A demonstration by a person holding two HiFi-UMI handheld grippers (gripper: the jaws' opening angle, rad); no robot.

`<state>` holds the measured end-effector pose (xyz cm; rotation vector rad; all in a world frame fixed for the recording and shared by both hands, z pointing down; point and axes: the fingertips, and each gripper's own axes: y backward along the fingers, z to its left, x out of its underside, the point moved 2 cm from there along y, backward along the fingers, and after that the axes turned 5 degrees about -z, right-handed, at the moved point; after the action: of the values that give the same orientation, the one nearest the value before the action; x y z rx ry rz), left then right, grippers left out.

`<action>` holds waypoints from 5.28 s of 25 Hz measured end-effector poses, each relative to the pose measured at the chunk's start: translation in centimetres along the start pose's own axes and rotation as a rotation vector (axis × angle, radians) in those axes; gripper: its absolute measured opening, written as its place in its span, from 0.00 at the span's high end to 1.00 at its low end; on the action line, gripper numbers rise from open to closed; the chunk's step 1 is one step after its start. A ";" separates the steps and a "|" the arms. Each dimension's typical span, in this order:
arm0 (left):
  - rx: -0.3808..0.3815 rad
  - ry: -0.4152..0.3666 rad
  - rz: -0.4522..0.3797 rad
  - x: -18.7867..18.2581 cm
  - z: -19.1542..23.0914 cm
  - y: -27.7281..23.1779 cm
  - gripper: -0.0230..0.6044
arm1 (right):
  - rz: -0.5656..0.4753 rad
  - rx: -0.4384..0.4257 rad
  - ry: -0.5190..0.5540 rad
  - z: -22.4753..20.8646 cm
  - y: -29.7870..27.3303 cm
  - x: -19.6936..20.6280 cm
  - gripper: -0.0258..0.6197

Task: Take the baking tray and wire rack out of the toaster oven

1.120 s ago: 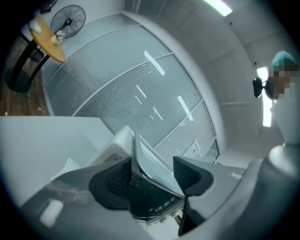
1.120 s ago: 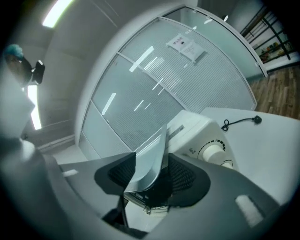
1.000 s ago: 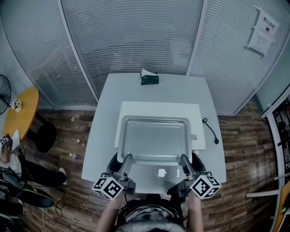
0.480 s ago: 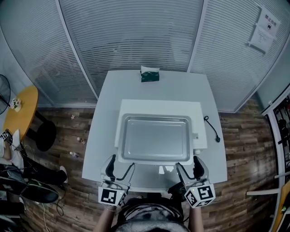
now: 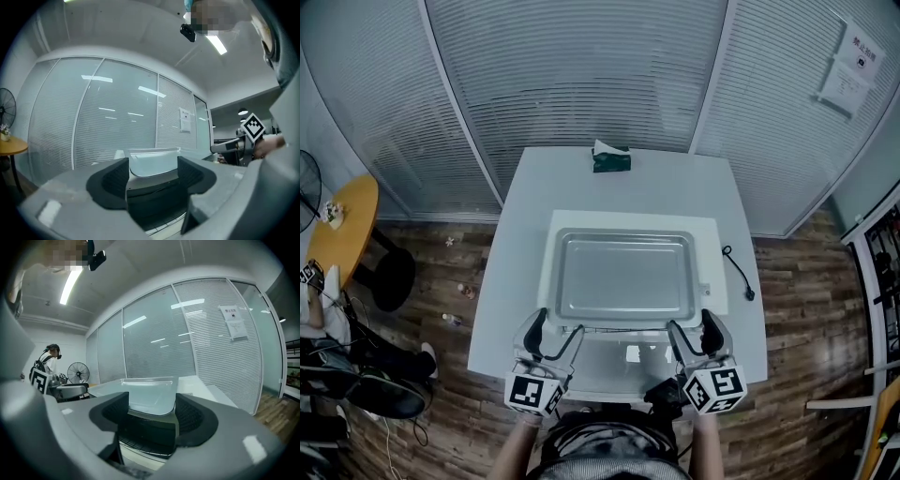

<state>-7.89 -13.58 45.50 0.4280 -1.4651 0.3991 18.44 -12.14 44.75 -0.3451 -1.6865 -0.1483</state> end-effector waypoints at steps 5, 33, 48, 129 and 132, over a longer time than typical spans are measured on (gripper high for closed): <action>0.005 0.018 0.003 0.2 0.5 -1.7 0.43 | 0.008 0.009 -0.002 -0.8 -1.5 -0.3 0.50; -0.111 0.299 0.150 8.7 0.8 2.5 0.47 | 0.044 0.037 -0.348 -1.0 1.9 6.3 0.60; -0.186 0.879 0.415 21.5 -0.7 1.9 0.46 | 0.415 0.031 -0.498 0.3 -2.1 16.8 0.59; 0.151 1.190 0.014 7.2 -7.2 17.2 0.95 | 0.050 -0.169 -0.823 14.3 14.6 9.5 0.93; 0.166 1.172 -0.007 5.7 -6.9 16.5 0.95 | 0.008 -0.206 -0.820 14.3 13.9 8.0 0.93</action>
<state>-9.98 4.12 51.34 0.2417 -0.2922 0.6226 8.36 6.30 49.11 -0.6226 -2.4863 -0.1895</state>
